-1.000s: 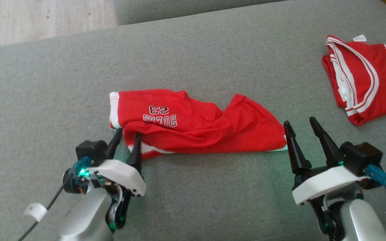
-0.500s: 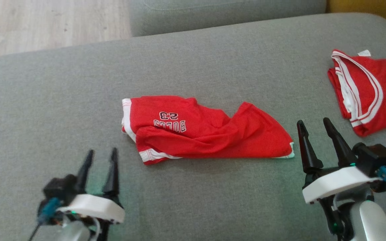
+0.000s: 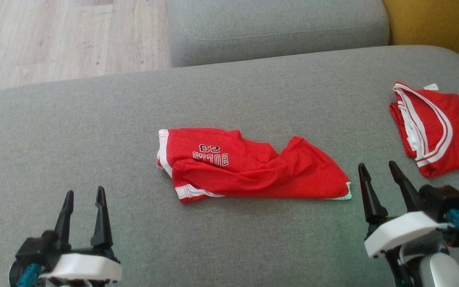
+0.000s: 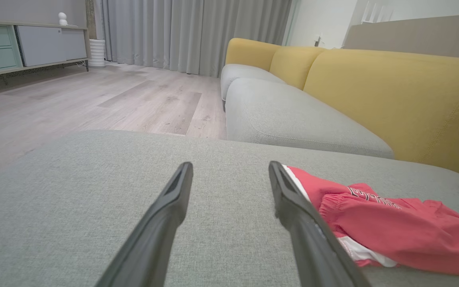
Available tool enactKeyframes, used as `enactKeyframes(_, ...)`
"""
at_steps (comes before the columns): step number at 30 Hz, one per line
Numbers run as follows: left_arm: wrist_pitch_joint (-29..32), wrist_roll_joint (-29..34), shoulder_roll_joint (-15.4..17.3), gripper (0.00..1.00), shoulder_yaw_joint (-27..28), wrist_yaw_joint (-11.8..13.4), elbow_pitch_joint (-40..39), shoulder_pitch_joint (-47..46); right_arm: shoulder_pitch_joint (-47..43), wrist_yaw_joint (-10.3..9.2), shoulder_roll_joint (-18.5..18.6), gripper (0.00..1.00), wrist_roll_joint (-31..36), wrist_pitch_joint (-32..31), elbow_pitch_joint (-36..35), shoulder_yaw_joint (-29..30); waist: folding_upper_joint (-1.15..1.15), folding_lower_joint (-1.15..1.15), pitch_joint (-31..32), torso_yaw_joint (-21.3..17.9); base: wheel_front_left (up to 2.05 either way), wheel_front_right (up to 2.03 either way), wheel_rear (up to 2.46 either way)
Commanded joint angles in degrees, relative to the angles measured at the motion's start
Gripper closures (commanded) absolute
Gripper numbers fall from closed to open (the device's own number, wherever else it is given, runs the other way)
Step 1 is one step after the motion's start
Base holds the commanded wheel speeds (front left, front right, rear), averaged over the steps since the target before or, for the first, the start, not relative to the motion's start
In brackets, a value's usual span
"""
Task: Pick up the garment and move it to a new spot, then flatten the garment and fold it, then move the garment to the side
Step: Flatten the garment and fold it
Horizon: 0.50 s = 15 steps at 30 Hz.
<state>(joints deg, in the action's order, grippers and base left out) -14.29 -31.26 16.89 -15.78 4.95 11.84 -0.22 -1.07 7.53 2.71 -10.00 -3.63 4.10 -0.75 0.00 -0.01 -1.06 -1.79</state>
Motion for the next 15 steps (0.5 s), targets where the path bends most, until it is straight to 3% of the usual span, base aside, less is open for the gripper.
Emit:
enactKeyframes(1, -0.7, 0.7, 0.4, 0.0, 2.9, -0.3, -2.1, -1.6, 0.3, -0.04, 0.2, 0.0, 0.2, -0.3, -1.8, -1.0, 0.0, 0.01, 0.4, 0.0, 0.0, 0.0, 0.0)
enactKeyframes(11, -0.7, 1.9, -0.7, 0.0, 3.4, -0.9, -2.6, -0.5, -0.1, -0.04, 0.2, 0.0, -0.3, -0.1, -1.9, -1.4, 0.0, 0.01, 0.2, 0.0, 0.0, 0.0, 0.0)
enactKeyframes(15, 0.3, 2.2, -1.5, 0.0, 0.8, -2.6, -1.8, -1.9, 0.4, -0.04, 0.2, 0.0, -0.6, 0.0, -2.2, -2.0, 0.0, 0.01, -0.8, 0.0, 0.0, 0.0, 0.0)
